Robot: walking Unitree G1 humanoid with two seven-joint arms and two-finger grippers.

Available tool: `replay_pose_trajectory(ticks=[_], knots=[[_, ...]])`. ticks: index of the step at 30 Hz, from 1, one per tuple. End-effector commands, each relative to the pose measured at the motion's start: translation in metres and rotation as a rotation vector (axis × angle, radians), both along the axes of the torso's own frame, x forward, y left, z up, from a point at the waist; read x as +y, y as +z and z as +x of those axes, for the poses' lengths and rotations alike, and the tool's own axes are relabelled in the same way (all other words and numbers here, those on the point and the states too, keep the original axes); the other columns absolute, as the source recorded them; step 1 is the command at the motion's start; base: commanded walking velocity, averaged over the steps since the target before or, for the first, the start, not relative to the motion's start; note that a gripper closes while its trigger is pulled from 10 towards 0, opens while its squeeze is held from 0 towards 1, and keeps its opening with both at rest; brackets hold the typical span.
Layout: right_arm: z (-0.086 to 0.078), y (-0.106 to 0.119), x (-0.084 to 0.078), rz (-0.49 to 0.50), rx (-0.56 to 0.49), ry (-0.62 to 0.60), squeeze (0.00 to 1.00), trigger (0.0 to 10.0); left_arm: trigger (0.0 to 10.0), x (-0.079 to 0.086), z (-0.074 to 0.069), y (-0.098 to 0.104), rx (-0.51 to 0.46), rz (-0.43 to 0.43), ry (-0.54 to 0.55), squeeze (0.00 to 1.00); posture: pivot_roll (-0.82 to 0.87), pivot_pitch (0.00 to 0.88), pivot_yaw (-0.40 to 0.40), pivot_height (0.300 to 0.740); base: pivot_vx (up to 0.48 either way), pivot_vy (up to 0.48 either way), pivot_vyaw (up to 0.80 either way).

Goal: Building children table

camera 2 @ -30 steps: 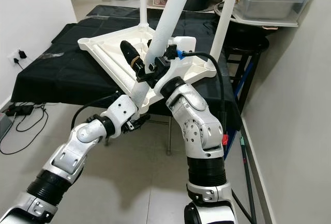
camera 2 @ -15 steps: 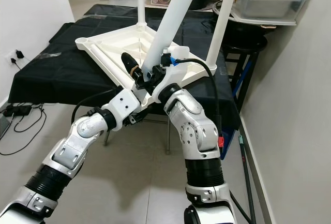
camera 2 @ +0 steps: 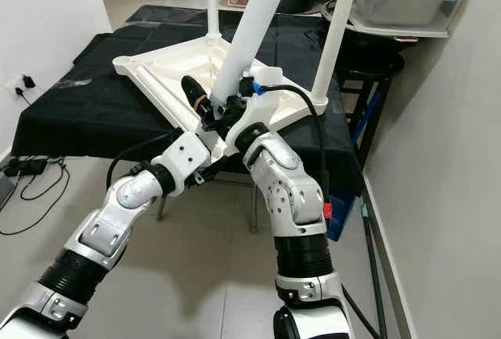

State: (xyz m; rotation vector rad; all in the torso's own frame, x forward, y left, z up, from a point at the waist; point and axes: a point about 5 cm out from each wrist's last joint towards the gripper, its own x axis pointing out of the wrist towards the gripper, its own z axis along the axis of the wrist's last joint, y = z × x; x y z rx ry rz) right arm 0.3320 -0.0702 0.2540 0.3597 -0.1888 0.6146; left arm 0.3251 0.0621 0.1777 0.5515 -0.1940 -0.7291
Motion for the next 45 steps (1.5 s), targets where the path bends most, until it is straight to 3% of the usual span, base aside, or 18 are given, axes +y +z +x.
replay_pose_trajectory(ticks=[1, 13, 15, 16, 19, 20, 25, 26, 34, 38, 44, 45], knots=[[0.000, 0.009, 0.010, 0.012, -0.035, 0.028, 0.00, 0.0, 10.0, -0.017, -0.011, -0.001, -0.025, 0.033, -0.106, 0.00, 0.07, 0.039, -0.046, 0.740, 0.000, 0.000, 0.00], [0.000, 0.010, 0.009, 0.013, -0.046, 0.020, 0.00, 0.0, 10.0, -0.008, -0.006, -0.001, -0.034, 0.050, -0.078, 0.00, 0.07, 0.027, -0.041, 0.740, 0.000, 0.000, 0.00], [0.000, 0.007, 0.007, 0.014, -0.038, 0.014, 0.00, 0.0, 10.0, -0.005, -0.004, -0.002, 0.004, 0.030, -0.057, 0.00, 0.07, 0.024, -0.039, 0.740, 0.000, 0.000, 0.00], [0.001, 0.004, 0.006, 0.014, -0.032, 0.003, 0.00, 0.0, 10.0, -0.003, -0.002, -0.001, 0.024, -0.011, -0.035, 0.80, 0.07, 0.019, -0.039, 0.740, 0.000, 0.000, 0.00], [0.001, 0.004, 0.006, 0.014, -0.032, 0.003, 0.00, 0.0, 10.0, -0.003, -0.002, -0.001, 0.024, -0.011, -0.035, 0.80, 0.07, 0.019, -0.039, 0.740, 0.000, 0.000, 0.00], [0.001, 0.004, 0.005, 0.014, -0.031, -0.001, 0.00, 0.0, 10.0, -0.002, -0.001, 0.001, 0.025, -0.043, -0.021, 1.00, 0.07, 0.019, -0.039, 0.740, 0.000, 0.000, 0.00], [0.002, 0.004, 0.005, 0.019, -0.032, -0.013, 0.00, 0.0, 10.0, -0.001, 0.000, 0.004, 0.013, -0.049, -0.001, 1.00, 0.08, 0.016, -0.036, 0.740, 0.000, 0.000, 0.00], [0.002, 0.005, 0.004, 0.020, -0.034, -0.017, 0.00, 0.0, 10.0, 0.001, 0.001, 0.007, -0.006, -0.054, 0.018, 0.00, 0.08, 0.014, -0.036, 0.740, 0.000, 0.000, 0.00], [0.008, 0.001, -0.003, 0.016, -0.024, -0.070, 0.00, 0.0, 10.0, 0.013, 0.009, 0.020, -0.059, -0.107, 0.102, 0.00, 0.08, 0.007, -0.038, 0.740, 0.000, 0.000, 0.00], [0.023, -0.011, -0.019, 0.001, 0.010, -0.193, 0.00, 0.0, 10.0, 0.015, 0.007, 0.032, -0.099, -0.152, 0.131, 0.00, 0.09, 0.004, -0.042, 0.740, 0.000, 0.000, 0.00], [0.038, -0.009, -0.038, 0.011, 0.014, -0.348, 0.00, 0.0, 10.0, 0.009, 0.001, 0.037, -0.104, -0.183, 0.117, 0.00, 0.10, 0.003, -0.050, 0.740, 0.000, 0.000, 0.00], [0.042, -0.005, -0.049, -0.010, -0.010, -0.429, 0.00, 3.8, 10.0, 0.007, -0.005, 0.035, -0.090, -0.217, 0.107, 0.00, 0.11, 0.001, -0.053, 0.740, 0.000, 0.000, 0.00]])
